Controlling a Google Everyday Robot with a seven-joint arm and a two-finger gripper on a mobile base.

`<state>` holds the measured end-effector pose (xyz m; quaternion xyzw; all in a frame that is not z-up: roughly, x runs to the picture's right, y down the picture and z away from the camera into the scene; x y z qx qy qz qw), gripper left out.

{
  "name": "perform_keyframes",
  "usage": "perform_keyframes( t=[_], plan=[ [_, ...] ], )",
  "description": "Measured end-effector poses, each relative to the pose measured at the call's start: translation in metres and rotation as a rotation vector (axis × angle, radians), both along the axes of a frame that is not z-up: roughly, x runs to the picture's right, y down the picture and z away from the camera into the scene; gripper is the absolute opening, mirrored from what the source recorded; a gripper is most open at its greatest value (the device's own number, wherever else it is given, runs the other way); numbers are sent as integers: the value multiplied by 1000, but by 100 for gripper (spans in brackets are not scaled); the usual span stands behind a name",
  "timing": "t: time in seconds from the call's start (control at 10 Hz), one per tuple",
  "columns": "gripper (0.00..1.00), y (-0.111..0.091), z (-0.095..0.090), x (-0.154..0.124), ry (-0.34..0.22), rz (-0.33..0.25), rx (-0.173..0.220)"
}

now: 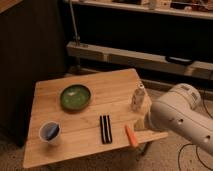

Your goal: Move the arm in a circular motion

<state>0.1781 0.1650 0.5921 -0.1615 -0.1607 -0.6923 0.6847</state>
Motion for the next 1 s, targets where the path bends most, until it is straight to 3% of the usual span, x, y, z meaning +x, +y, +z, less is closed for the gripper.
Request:
perform_keyframes(
  t=[0.2, 0.6, 0.8, 1.0],
  plan=[
    [76, 3, -7, -42, -77, -33, 3],
    [76, -20, -1, -149, -192, -89, 19],
    [76, -45, 18, -196, -231, -118, 46],
    [76, -76, 44, -224, -227, -132, 72]
  ],
)
